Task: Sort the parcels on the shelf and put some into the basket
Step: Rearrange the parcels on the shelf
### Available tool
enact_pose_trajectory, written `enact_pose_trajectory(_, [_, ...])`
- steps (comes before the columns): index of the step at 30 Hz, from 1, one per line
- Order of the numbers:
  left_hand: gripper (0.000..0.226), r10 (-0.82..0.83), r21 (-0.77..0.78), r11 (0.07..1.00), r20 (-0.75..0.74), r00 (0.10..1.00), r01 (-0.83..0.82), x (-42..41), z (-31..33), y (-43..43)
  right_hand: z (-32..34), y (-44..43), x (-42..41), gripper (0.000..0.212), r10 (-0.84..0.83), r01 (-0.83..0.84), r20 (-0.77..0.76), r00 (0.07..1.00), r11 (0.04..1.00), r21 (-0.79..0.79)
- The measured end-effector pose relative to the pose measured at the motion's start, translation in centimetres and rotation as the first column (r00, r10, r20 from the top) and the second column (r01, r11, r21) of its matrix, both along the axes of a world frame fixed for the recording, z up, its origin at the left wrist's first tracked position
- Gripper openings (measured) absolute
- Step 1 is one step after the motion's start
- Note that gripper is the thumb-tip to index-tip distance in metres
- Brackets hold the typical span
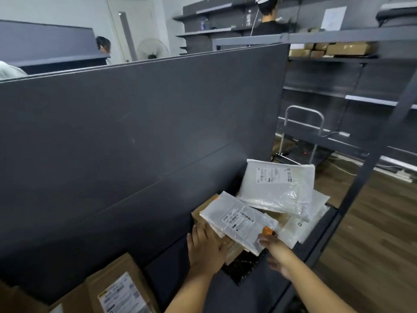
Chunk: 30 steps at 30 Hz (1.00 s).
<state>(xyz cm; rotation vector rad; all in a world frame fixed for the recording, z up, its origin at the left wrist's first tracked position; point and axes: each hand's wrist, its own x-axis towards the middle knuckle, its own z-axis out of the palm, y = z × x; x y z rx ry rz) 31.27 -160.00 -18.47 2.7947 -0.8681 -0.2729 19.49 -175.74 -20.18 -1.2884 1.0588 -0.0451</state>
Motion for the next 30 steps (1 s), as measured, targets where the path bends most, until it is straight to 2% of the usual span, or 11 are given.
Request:
enact_pose_trajectory(1, [0.075,0.017,0.004,1.000,-0.003,1.000,-0.017,0.3,0.0,0.4,-0.1,0.2,0.1,0.029,-0.033,0.032,0.013,0.999,0.996,0.088])
enact_pose_trajectory(3, [0.076,0.038,0.025,0.999,-0.018,0.999,-0.038,0.7,0.0,1.1,-0.4,0.2,0.6,0.027,-0.106,0.099,0.045,0.993,0.984,0.147])
enact_pose_trajectory(8, [0.076,0.084,0.055,0.995,-0.044,0.995,-0.082,1.5,-0.1,2.1,0.0,0.1,2.1,0.014,-0.310,0.306,0.147,0.939,0.951,0.051])
enact_pose_trajectory(14, [0.075,0.128,-0.007,0.992,-0.069,0.989,-0.129,1.5,0.4,2.1,2.0,-0.7,2.4,0.029,-0.244,0.308,0.338,0.909,0.940,-0.149])
enact_pose_trajectory(18, [0.070,0.214,-0.203,0.949,-0.147,0.966,-0.241,1.4,0.9,2.2,3.7,-1.1,2.2,0.039,-0.150,0.268,0.439,0.886,0.937,-0.222])
enact_pose_trajectory(20, [0.064,0.243,-0.377,0.844,-0.364,0.899,-0.381,1.6,1.8,2.3,4.5,-1.1,2.1,0.053,-0.109,0.244,0.470,0.876,0.940,-0.237])
enact_pose_trajectory(22, [0.052,0.188,-0.520,0.655,-0.591,0.785,-0.548,1.9,2.6,2.6,5.0,-1.1,2.2,0.058,-0.092,0.218,0.492,0.866,0.954,-0.204])
enact_pose_trajectory(23, [0.045,0.168,-0.546,0.573,-0.652,0.740,-0.611,2.0,3.0,2.9,5.1,-1.0,2.2,0.055,-0.088,0.206,0.502,0.860,0.961,-0.184])
enact_pose_trajectory(26, [0.033,0.162,-0.577,0.431,-0.707,0.688,-0.694,2.3,3.3,4.2,5.1,-0.4,2.1,0.037,-0.070,0.179,0.526,0.848,0.971,-0.160])
enact_pose_trajectory(30, [0.031,0.112,-0.618,0.334,-0.724,0.681,-0.712,2.3,3.6,5.5,5.0,0.7,1.9,0.029,-0.068,0.163,0.548,0.834,0.979,-0.126])
